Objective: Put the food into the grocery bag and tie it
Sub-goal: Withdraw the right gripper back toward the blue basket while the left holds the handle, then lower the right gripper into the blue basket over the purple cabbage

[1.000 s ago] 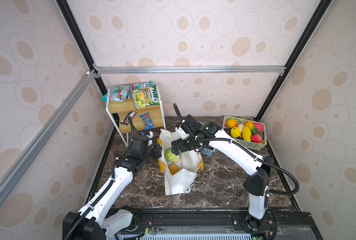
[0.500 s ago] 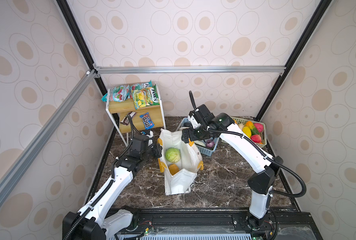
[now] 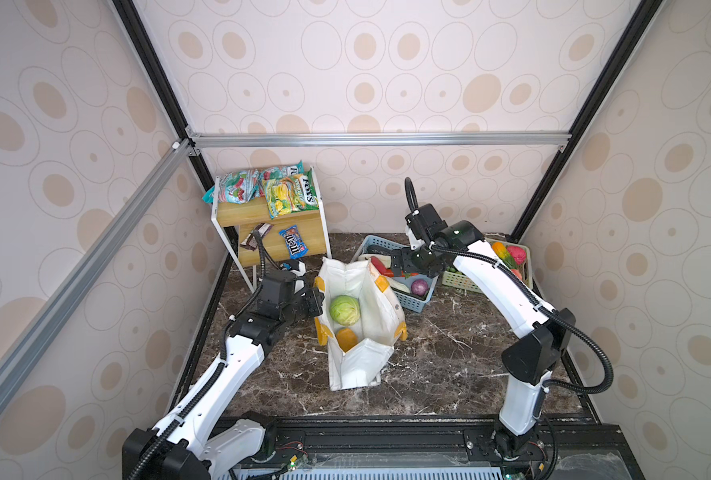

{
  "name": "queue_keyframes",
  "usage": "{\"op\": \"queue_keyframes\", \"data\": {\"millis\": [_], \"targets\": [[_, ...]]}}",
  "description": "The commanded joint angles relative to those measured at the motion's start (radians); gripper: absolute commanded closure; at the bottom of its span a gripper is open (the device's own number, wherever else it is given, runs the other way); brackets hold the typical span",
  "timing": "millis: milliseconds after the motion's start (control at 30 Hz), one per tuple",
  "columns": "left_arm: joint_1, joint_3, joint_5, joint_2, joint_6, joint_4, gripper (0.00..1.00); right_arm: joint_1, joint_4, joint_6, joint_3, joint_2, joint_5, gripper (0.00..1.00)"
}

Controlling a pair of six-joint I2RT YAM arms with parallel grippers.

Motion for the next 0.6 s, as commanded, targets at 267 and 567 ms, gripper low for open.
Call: {"op": "queue_keyframes", "data": {"millis": [267, 567], "targets": [[0.0, 0.053, -0.073, 0.011, 0.041, -0.084, 1.0, -0.052, 0.039, -0.009, -0.07, 0.026, 0.033, 0.0], [0.001, 0.047, -0.122, 0.017, 0.017, -0.11, 1.0, -0.067, 0.039, -0.036, -0.044, 0.108, 0.037, 0.06]]}}
